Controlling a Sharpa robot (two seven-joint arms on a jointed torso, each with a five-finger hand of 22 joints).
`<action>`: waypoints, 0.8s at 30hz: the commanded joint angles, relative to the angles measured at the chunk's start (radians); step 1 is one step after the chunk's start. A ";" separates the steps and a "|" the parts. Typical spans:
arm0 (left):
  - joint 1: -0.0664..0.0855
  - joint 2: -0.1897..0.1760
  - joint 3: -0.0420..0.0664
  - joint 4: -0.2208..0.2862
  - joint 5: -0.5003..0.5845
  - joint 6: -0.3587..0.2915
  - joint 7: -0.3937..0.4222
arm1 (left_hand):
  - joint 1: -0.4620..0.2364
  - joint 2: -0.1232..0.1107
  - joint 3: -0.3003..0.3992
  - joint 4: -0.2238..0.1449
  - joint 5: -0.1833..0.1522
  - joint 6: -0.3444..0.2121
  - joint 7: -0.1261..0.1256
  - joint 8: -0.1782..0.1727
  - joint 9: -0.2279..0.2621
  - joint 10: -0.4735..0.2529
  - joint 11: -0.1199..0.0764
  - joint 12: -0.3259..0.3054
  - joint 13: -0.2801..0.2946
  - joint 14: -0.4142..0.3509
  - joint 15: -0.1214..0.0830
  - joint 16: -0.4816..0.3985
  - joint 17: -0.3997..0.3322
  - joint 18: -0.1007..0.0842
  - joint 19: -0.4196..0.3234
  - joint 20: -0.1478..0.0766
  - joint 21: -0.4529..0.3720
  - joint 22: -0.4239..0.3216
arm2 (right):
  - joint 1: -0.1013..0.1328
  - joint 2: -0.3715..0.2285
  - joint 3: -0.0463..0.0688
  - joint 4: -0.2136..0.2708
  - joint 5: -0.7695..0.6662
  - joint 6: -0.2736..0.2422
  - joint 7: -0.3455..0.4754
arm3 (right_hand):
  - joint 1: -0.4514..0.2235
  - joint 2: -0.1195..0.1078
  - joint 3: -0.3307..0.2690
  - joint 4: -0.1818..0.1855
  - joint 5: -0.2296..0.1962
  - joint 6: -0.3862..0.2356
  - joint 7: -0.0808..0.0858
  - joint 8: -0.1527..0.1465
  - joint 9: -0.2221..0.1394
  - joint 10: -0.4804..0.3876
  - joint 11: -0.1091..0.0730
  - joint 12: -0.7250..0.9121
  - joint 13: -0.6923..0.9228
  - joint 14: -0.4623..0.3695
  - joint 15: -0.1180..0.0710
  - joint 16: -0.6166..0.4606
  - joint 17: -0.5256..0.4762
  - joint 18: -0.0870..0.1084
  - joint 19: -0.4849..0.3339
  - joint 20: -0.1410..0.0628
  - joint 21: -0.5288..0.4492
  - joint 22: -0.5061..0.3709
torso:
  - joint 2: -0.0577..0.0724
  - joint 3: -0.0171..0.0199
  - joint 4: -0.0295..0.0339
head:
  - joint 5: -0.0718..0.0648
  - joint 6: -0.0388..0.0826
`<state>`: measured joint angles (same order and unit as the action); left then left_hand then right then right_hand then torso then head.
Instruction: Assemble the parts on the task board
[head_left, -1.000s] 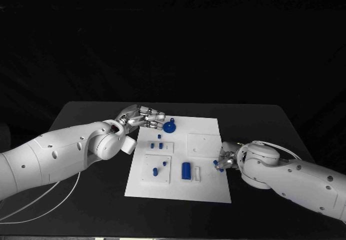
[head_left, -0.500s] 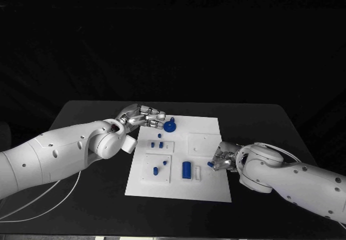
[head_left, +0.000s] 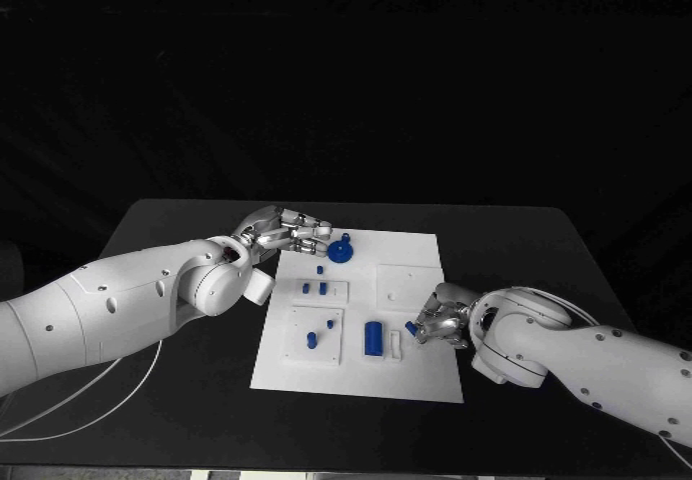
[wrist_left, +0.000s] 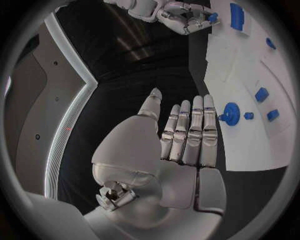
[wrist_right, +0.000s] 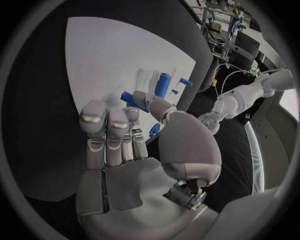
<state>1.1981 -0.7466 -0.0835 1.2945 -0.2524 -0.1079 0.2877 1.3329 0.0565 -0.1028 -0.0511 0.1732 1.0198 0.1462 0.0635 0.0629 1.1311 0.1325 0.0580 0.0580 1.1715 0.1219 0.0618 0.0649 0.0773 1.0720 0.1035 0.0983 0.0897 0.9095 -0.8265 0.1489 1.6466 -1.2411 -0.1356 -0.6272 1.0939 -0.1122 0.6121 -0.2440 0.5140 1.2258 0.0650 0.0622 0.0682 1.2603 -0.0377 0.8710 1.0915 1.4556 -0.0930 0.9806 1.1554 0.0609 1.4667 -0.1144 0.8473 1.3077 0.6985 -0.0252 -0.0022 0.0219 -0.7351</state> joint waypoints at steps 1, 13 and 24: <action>0.001 0.002 0.001 0.002 -0.003 0.015 0.006 | -0.002 0.002 0.000 0.008 0.000 -0.005 -0.001 0.001 -0.001 -0.004 -0.003 0.001 0.001 -0.007 -0.001 0.000 0.001 -0.010 -0.005 0.004 0.005 -0.001 | -0.001 0.005 -0.003 -0.006 0.052 0.025 -0.010 | -0.005 0.008 -0.014 0.001 -0.003 0.004 -0.002 0.001 0.000 0.004 -0.002 -0.004 0.000 0.004 -0.005 -0.004 0.001 0.008 0.031 -0.005 -0.001 0.101 | 0.000 -0.0004 -0.0005 | 0.000 0.000; 0.001 0.004 0.000 0.002 -0.005 0.018 0.004 | -0.002 0.002 0.000 0.008 0.000 -0.005 -0.001 0.001 -0.001 -0.004 -0.003 0.001 0.001 -0.007 -0.001 0.000 0.001 -0.010 -0.005 0.004 0.005 -0.001 | -0.001 0.033 -0.022 -0.025 0.059 0.061 -0.036 | -0.012 0.032 -0.152 0.084 -0.244 0.009 -0.018 0.001 0.000 0.016 -0.004 0.002 0.004 0.009 -0.004 0.000 0.005 0.002 0.036 -0.003 -0.010 0.099 | 0.000 0.0002 0.0015 | -0.001 -0.004; 0.001 0.004 0.000 0.001 -0.006 0.019 0.002 | -0.002 0.002 0.000 0.008 0.000 -0.005 -0.001 0.001 -0.001 -0.004 -0.003 0.001 0.001 -0.007 -0.001 0.000 0.001 -0.010 -0.005 0.004 0.005 -0.001 | -0.001 0.060 -0.034 -0.033 0.059 0.041 -0.030 | 0.004 0.005 -0.179 0.216 -0.394 0.011 -0.023 0.001 0.000 0.026 -0.004 0.007 0.007 0.009 -0.004 0.002 0.004 -0.001 0.042 -0.004 -0.016 0.101 | 0.000 -0.0001 0.0015 | -0.001 -0.002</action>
<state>1.1981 -0.7443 -0.0841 1.2940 -0.2554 -0.1048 0.2853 1.3329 0.0565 -0.1028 -0.0511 0.1732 1.0198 0.1461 0.0635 0.0629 1.1311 0.1325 0.0580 0.0580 1.1715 0.1219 0.0618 0.0649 0.0774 1.0720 0.1035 0.0982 0.0898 0.9108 -0.7704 0.1171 1.6133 -1.1872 -0.1007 -0.6585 1.0991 -0.0972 0.4336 -0.0340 0.1232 1.2392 0.0443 0.0668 0.0689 1.2796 -0.0394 0.8749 1.0974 1.4593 -0.0966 0.9806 1.1596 0.0609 1.4667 -0.1144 0.8348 1.3075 0.6983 -0.0251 -0.0007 0.0200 -0.7384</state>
